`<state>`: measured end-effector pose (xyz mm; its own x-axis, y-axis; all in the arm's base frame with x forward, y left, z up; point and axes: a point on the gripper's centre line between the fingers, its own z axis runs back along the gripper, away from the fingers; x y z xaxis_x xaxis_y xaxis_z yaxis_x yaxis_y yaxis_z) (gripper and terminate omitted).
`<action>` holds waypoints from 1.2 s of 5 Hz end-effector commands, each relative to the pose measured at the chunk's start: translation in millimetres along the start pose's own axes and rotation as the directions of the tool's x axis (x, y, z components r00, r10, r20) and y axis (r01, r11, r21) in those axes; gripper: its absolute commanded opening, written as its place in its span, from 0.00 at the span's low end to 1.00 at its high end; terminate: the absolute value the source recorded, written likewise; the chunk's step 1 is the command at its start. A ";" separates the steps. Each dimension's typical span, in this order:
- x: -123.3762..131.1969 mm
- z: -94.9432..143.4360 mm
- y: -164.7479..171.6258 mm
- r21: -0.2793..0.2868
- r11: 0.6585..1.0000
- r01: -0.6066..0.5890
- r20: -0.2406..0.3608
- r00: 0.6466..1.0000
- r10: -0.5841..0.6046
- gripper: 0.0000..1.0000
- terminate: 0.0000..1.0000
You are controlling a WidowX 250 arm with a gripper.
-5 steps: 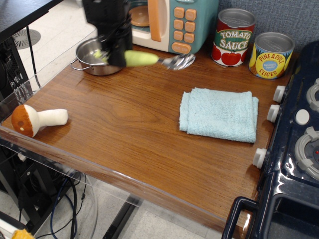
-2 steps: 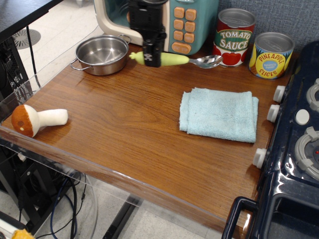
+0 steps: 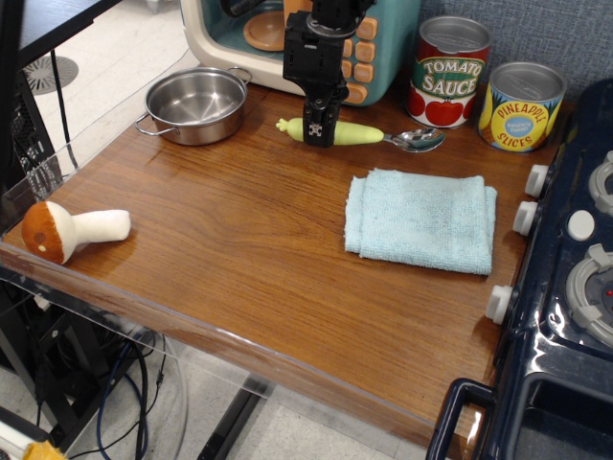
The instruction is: Move the spoon to the right of the pot
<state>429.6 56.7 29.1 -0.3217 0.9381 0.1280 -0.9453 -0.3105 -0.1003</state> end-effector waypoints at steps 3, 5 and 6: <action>7.8 19.6 8.8 -0.064 0.998 -0.003 0.047 0.999 0.006 1.00 0.00; 10.8 41.2 4.2 -0.091 0.995 -0.039 0.004 0.999 0.039 1.00 0.00; 17.2 67.3 2.1 -0.135 0.988 -0.077 -0.038 0.997 0.073 1.00 0.00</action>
<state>419.3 48.9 67.5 -0.3730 0.9228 0.0967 -0.9192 -0.3533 -0.1739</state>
